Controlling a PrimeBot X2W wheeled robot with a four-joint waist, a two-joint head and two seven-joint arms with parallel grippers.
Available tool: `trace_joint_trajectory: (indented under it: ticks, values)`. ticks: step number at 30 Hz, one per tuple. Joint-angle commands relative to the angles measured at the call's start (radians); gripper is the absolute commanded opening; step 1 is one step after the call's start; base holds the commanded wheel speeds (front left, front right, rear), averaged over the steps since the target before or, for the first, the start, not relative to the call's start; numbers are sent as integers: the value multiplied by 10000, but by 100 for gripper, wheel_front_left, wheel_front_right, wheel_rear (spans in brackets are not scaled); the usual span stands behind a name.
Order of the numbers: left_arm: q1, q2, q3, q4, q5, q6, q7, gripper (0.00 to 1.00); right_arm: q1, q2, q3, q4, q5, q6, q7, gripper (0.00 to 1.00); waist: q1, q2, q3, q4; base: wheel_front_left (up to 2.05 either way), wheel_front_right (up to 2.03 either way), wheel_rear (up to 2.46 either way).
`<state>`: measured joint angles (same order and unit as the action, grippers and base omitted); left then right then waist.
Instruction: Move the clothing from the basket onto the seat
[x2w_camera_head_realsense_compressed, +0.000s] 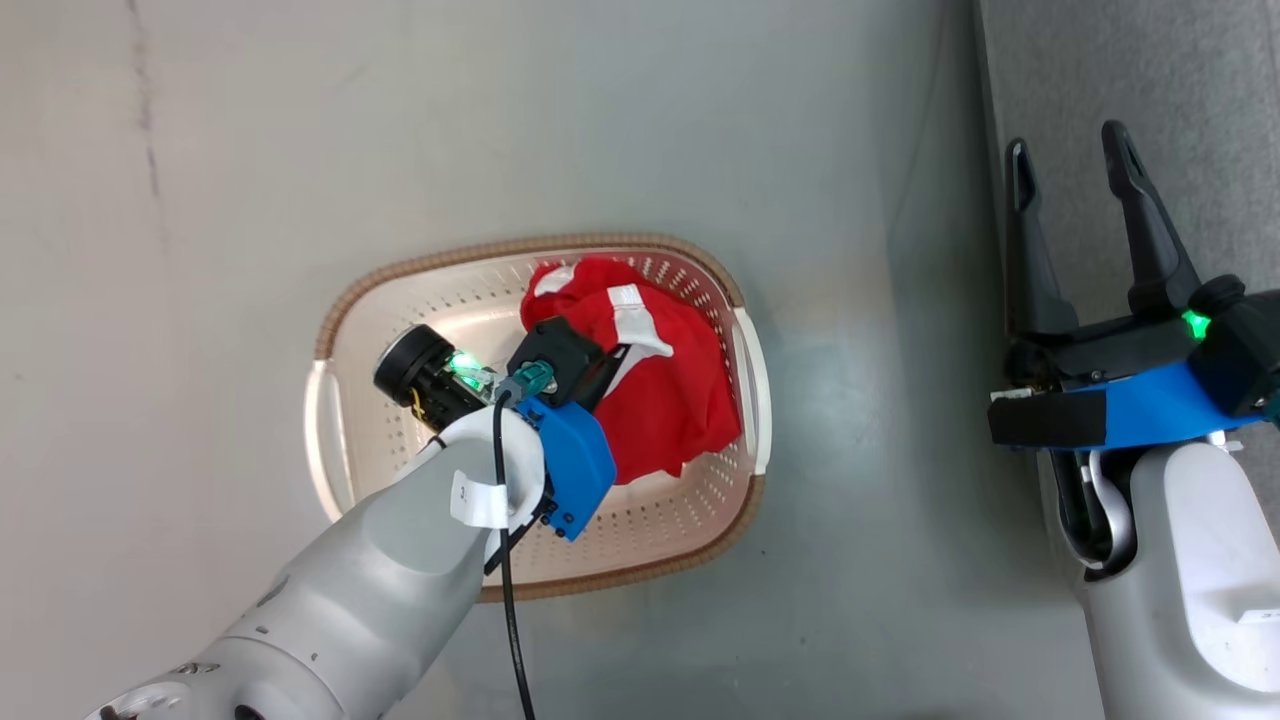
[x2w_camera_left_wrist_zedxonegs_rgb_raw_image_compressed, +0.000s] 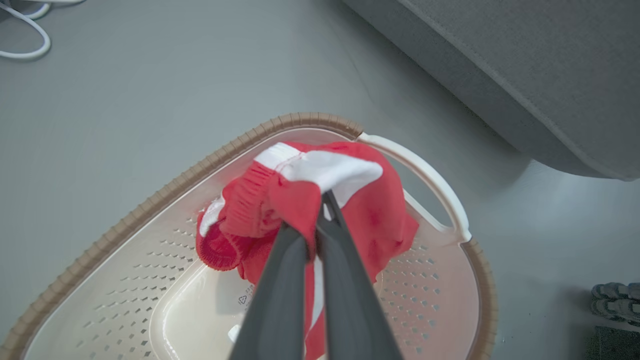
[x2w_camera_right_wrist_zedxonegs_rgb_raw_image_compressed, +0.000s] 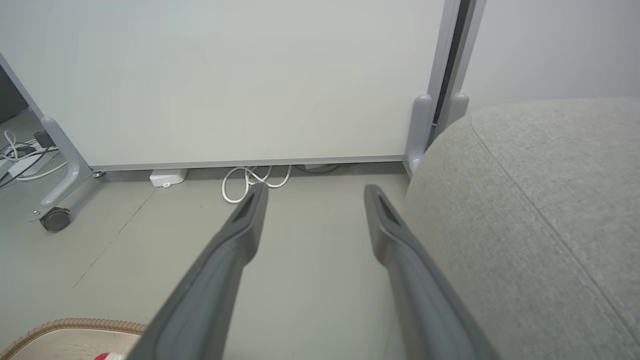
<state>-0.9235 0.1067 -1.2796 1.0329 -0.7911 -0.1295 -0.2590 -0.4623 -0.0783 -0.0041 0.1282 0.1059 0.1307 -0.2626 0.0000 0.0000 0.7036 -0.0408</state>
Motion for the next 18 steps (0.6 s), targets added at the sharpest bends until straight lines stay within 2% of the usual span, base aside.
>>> trace_joint_trajectory:
  ticks: [1, 7, 18]
  values:
    - [55, -13, 29, -132, -53, -14, -71, 0, 153, -80, -23, 49, 29, 1, -34, 100, 0, 0, -400, 172, 0, 0, 0]
    - [187, 179, 768, -894, 329, -14, -70, 0, 379, -121, -39, 188, 42, 1, -36, 100, 0, 0, -1033, 358, 0, 0, 0]
    - [815, 357, 2922, -2593, 1800, 207, -76, 0, 916, -148, -88, 497, 124, 1, -36, 100, 0, 0, -2435, 616, 0, 0, 0]
